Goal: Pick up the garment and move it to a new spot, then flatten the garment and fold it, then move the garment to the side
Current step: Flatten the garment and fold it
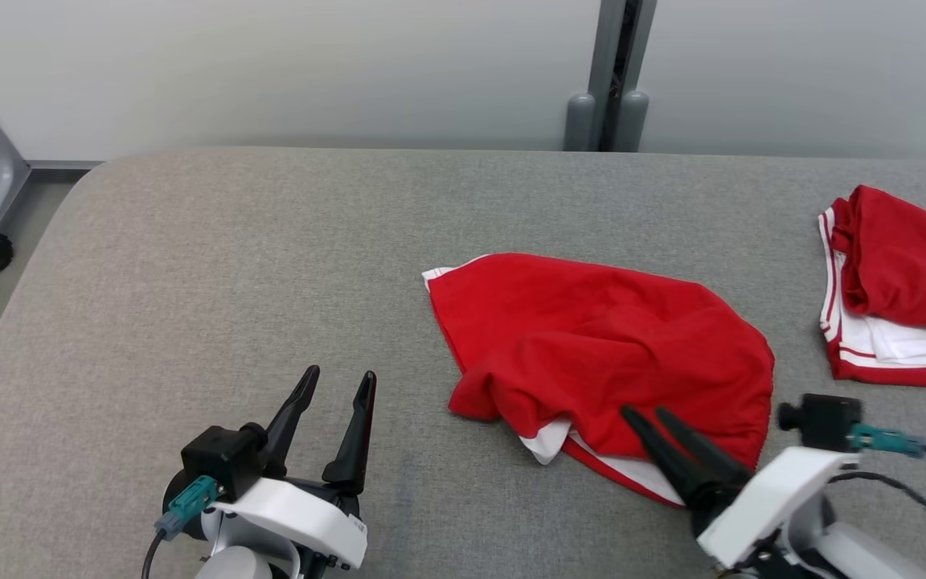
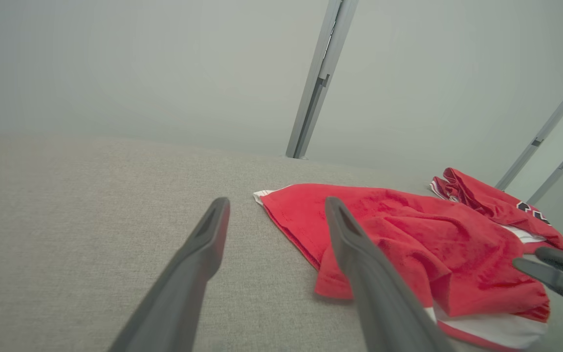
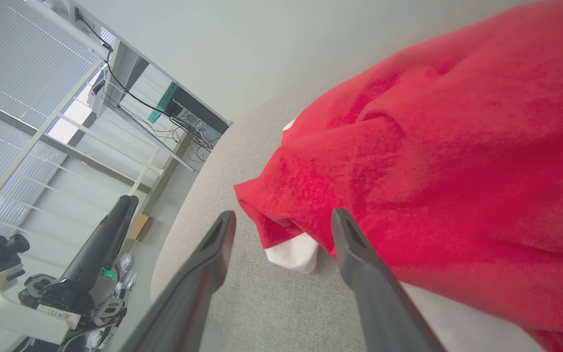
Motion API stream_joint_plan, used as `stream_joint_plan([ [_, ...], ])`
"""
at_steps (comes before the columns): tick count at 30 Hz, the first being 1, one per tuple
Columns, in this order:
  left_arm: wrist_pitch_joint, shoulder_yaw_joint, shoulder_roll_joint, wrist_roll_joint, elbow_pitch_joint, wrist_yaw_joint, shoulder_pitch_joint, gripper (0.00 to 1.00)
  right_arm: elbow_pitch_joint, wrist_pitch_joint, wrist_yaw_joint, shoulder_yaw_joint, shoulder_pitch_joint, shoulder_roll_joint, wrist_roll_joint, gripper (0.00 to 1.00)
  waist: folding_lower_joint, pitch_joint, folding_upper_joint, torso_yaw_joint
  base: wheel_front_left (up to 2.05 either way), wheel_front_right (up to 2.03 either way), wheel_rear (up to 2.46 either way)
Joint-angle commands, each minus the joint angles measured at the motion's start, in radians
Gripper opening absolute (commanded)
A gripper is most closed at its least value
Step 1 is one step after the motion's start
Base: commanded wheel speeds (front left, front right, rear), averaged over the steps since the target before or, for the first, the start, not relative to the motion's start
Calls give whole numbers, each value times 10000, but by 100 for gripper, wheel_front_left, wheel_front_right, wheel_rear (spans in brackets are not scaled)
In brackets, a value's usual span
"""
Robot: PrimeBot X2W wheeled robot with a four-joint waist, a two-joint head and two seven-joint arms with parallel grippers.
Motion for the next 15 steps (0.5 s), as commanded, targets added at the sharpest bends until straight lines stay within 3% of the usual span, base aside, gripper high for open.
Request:
stream_joint_plan([
  [1, -33, 22, 44, -65, -52, 46, 104, 100, -147, -316, 3, -174, 215, -320, -48, 100, 0, 14, 0, -111, 0, 0, 0],
  [9, -34, -42, 13, -102, -59, 61, 112, 100, -313, -917, 3, -709, 797, -1147, -393, 100, 0, 8, 0, -413, 0, 0, 0],
  [15, -34, -63, -16, -161, -99, 60, 169, 100, 178, -1179, 3, -1180, 1382, -1325, -1014, 100, 0, -31, 0, -458, 0, 0, 0],
])
